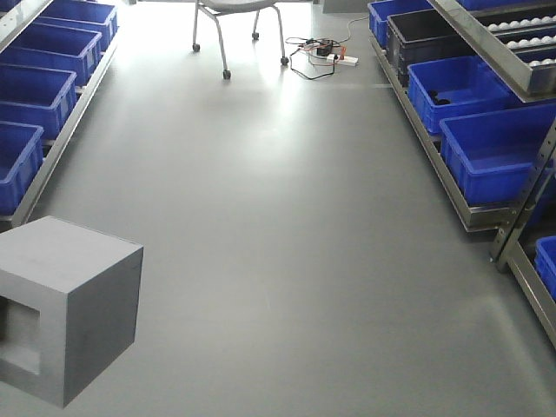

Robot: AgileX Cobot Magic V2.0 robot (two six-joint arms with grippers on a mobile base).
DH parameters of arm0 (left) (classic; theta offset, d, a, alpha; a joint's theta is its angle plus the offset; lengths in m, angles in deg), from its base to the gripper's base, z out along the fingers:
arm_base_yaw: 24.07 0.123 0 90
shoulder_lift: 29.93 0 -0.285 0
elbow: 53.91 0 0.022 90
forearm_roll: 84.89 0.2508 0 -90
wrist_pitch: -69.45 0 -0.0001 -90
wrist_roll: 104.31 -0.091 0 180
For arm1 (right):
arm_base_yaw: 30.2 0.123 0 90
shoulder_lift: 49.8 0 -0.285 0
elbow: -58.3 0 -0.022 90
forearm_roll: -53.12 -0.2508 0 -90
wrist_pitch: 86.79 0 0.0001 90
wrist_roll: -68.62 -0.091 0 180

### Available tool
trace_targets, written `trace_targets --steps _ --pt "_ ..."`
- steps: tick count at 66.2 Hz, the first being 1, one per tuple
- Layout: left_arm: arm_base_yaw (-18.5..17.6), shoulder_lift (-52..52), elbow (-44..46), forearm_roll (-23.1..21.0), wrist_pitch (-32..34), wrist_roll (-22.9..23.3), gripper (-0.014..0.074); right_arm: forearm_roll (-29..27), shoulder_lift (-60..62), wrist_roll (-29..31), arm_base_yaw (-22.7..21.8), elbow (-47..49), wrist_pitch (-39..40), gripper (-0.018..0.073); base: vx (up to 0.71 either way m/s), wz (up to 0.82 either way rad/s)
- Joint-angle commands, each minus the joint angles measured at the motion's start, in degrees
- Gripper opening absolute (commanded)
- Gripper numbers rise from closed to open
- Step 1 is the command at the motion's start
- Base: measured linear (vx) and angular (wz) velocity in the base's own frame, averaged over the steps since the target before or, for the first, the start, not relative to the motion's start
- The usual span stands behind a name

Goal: Sort gray base to blue bin
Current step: 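Drive down the aisle holding the block in the left gripper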

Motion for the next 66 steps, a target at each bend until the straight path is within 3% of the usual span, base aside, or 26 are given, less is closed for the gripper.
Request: trace_targets --steps 1,36,66 --pt "-0.2 -0.3 1.7 -0.5 6.4 0.2 -0.0006 0.4 0.7 0.3 -0.3 -0.8 4.3 -0.0009 0.4 -0.06" --pt "-0.2 -0.3 1.7 -0.5 6.4 0.2 -0.0006 0.4 0.7 0.3 -0.3 -0.8 4.3 -0.0009 0.4 -0.02" --pt "-0.2 -0.3 1.7 -0.5 6.4 0.2 -0.0006 0.4 0.7 0.3 -0.3 -0.8 4.3 -0.0009 0.35 0.25"
